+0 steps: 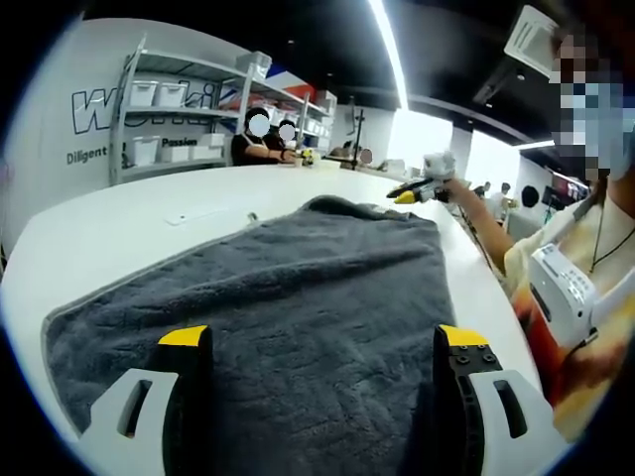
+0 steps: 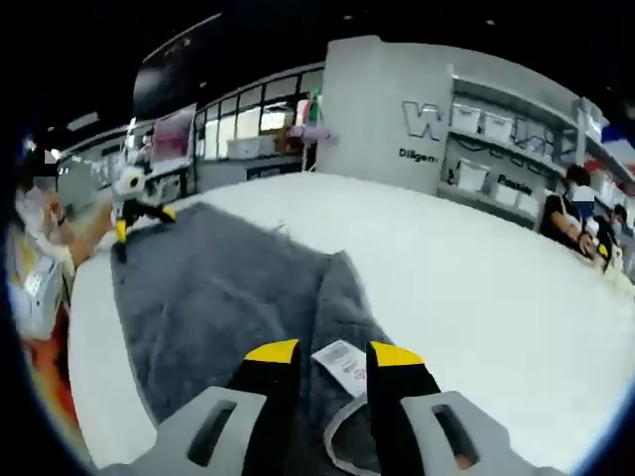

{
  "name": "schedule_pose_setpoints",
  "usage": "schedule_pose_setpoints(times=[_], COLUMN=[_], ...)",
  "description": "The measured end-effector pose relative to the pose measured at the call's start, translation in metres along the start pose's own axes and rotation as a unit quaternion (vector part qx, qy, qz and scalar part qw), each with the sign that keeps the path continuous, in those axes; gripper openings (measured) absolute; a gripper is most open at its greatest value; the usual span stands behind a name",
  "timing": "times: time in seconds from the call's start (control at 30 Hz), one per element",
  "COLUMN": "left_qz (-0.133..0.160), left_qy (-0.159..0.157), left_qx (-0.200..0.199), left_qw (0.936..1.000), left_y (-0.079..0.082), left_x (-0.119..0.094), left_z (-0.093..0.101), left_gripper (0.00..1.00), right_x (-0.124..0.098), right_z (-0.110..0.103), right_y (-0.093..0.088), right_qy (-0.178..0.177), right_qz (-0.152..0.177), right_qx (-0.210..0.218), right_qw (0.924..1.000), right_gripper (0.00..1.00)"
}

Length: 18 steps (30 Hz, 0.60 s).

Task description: Fold the towel on the table until its edges align and the towel forms a compact rectangular stack.

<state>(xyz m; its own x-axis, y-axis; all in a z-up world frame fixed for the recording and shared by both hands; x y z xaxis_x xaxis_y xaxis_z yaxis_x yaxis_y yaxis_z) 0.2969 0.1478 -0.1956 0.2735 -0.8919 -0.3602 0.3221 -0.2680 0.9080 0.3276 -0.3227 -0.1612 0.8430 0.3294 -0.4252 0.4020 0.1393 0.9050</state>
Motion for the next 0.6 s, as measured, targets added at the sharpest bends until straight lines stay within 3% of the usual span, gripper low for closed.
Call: schedule_pose_setpoints(times=[0.03, 0.13, 0.3, 0.37, 0.43, 0.6], left_qz=[0.000, 0.000, -0.002, -0.003, -0.004, -0.006], left_qy=[0.000, 0.001, 0.001, 0.001, 0.001, 0.002], left_qx=[0.000, 0.001, 0.000, -0.001, -0.001, -0.001], left_qw=[1.0000, 1.0000, 1.0000, 1.0000, 1.0000, 1.0000], left_y=[0.000, 0.000, -0.001, -0.001, -0.002, -0.003], left_x=[0.000, -0.001, -0.001, -0.001, -0.001, 0.000], left_z=[0.000, -0.001, -0.001, -0.001, -0.001, -0.001], left_gripper=[0.90, 0.90, 0.90, 0.90, 0.90, 0.90], right_x=[0.002, 0.010, 0.029, 0.035, 0.037, 0.037], right_z=[0.011, 0.019, 0.012, 0.010, 0.004, 0.003], right_y=[-0.002, -0.012, -0.036, -0.042, -0.043, -0.032], right_qy=[-0.014, -0.015, 0.016, 0.014, 0.017, -0.001], right_qz=[-0.011, -0.039, -0.089, -0.090, -0.084, -0.050], right_qx=[0.031, 0.061, 0.131, 0.129, 0.133, 0.115], right_qw=[0.9993, 0.9973, 0.9873, 0.9874, 0.9874, 0.9922], right_gripper=[0.23, 0.23, 0.25, 0.24, 0.15, 0.00])
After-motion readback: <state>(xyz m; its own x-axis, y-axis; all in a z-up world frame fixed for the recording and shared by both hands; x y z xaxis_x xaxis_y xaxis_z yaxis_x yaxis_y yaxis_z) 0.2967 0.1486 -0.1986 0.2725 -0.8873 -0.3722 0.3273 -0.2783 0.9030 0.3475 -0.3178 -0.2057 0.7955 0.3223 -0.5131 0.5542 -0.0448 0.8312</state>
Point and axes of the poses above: the point that each gripper's makers call its tool centre point, and the gripper's own axes: x roughly forward along the fingers, z roughly to its right, y roughly out of its top, the point moved 3 cm from there along -x, roughly backward along the fingers, and after that the axes turned 8 degrees about -y, right-handed, at the moved point
